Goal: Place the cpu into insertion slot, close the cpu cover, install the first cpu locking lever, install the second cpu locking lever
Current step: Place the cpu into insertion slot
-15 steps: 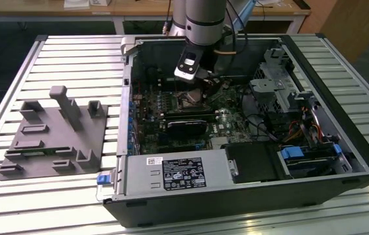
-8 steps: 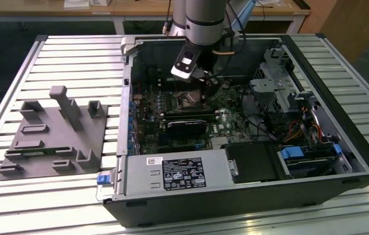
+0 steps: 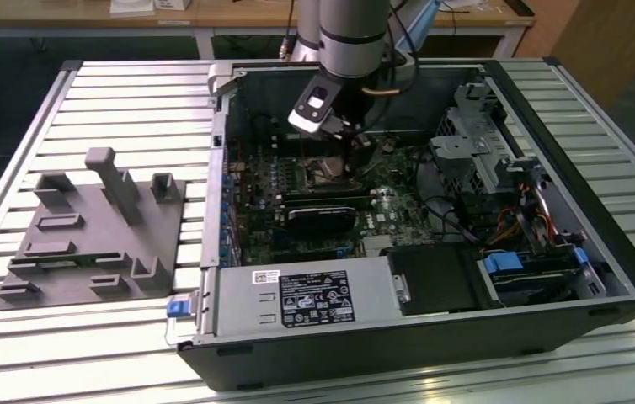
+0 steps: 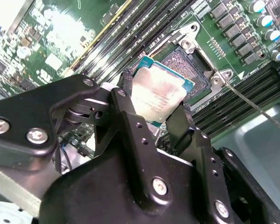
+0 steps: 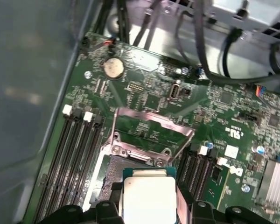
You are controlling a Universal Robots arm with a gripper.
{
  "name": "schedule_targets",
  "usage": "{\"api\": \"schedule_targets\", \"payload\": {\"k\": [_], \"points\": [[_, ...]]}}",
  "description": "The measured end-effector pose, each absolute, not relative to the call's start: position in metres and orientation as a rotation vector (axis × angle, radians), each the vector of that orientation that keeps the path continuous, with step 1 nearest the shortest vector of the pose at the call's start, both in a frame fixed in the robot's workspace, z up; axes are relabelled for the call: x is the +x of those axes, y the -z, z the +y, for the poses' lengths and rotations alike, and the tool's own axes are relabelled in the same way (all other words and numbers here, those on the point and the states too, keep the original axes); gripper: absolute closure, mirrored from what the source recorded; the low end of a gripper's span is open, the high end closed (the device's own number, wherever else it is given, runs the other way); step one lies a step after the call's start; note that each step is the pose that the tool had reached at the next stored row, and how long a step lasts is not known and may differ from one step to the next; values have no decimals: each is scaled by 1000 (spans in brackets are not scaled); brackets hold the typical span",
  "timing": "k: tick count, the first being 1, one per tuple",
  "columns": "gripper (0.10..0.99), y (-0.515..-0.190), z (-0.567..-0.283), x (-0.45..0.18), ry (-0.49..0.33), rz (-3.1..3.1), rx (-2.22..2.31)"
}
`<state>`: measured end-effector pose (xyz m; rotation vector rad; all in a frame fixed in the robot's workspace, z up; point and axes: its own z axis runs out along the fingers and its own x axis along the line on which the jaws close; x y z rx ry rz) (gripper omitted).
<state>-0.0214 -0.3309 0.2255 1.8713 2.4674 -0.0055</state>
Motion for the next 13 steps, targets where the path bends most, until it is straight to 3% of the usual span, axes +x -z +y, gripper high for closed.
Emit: {"api": "schedule_targets", "payload": {"k": [13], "points": [[549, -225, -331, -21, 25, 2292, 2070]]}}
